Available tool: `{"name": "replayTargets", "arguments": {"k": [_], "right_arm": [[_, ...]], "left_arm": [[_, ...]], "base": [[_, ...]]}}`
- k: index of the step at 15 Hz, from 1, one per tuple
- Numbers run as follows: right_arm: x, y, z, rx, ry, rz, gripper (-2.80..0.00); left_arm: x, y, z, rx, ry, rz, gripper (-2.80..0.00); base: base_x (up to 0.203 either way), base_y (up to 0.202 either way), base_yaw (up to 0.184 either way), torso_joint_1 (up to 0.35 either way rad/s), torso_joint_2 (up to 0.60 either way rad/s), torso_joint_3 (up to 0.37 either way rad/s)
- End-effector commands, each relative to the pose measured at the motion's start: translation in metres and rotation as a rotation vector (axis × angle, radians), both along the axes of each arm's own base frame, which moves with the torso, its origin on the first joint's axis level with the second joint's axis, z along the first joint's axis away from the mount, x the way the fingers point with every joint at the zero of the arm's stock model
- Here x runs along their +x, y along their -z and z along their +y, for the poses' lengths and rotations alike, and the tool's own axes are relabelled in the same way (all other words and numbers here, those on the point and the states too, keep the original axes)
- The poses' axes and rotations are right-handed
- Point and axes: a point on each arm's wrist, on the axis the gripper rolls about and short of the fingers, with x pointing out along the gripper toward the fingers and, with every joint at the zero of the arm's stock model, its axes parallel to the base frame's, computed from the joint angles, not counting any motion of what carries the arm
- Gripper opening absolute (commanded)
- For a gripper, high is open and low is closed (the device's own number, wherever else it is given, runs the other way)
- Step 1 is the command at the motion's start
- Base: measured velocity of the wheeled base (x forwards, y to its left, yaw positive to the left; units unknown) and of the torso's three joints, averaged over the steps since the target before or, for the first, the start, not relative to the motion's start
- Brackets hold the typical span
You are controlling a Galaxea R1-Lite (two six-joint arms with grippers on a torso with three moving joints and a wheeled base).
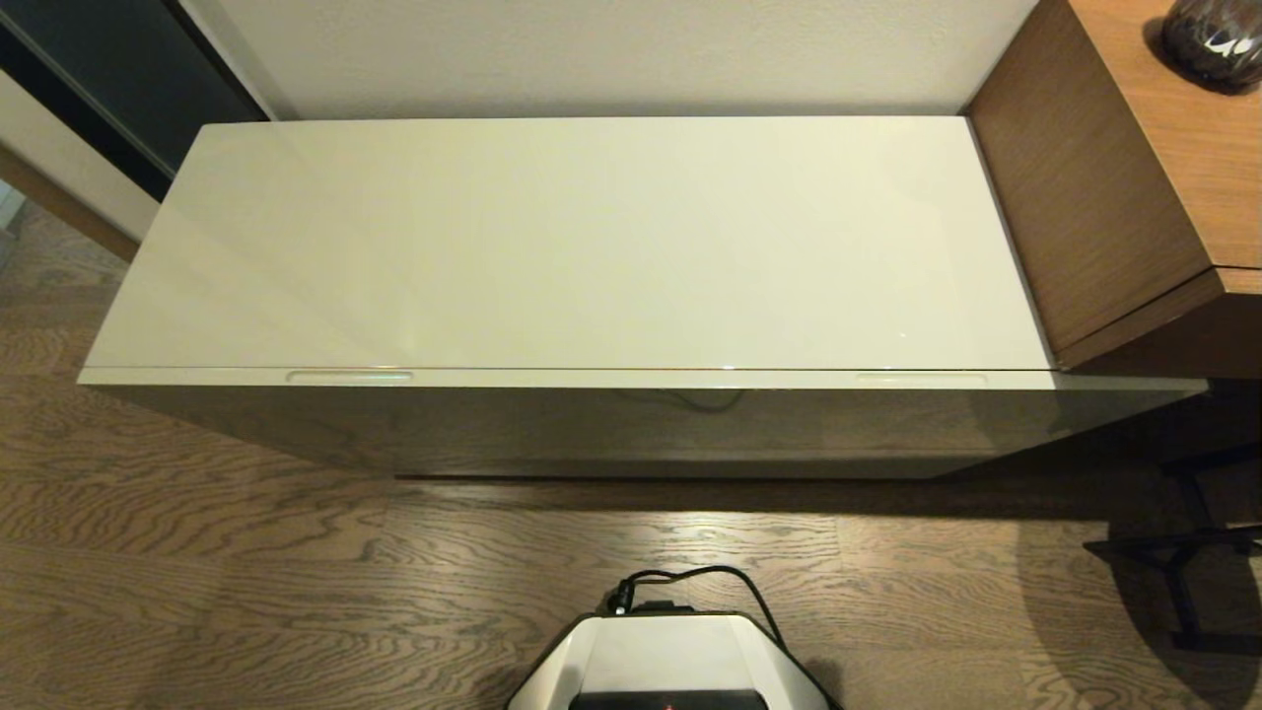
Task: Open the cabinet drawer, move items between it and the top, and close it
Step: Open the drawer
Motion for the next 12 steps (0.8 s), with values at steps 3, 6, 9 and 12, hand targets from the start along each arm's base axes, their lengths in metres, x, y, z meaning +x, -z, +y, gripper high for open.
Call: {"name": "replayTargets", "arguments": {"k": [3,6,9,12], "right_arm": [[0.121,0.024,0.003,0.086,-0.035,0.215,-2.80],[0.153,0.024,0.024,0.100,0.053,0.145,-2.80],[0.192,0.025,0.046,0.059,0.181,0.050,-2.80],[0.222,0.037,0.058,0.046,0.190,0.047,-2.80]], "left_arm": [[0.000,0.000,0.000,0.000,-0.001,0.002,-2.80],[0.000,0.000,0.000,0.000,-0.001,0.002,-2.80],[0.000,0.000,0.000,0.000,-0.001,0.002,-2.80],[0.000,0.000,0.000,0.000,-0.001,0.002,-2.80]], "base": [[0.000,0.000,0.000,0.000,0.00,0.000],[0.000,0.000,0.000,0.000,0.00,0.000],[0.000,0.000,0.000,0.000,0.00,0.000],[0.000,0.000,0.000,0.000,0.00,0.000]]}}
